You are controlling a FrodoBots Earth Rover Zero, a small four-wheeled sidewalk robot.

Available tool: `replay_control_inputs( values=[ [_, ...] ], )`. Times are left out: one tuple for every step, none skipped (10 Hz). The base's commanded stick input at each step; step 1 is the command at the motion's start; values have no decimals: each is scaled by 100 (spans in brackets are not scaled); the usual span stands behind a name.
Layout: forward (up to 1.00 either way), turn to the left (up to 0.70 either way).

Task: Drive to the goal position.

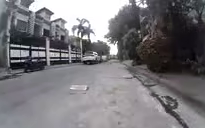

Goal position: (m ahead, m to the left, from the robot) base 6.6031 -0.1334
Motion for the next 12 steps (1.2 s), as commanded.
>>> replay_control_inputs(
  values=[
    [100,1],
    [100,1],
    [100,1],
    [100,1],
    [100,1],
    [100,1],
    [100,1],
    [100,1],
    [100,1],
    [100,1],
    [100,1],
    [100,1]
  ],
)
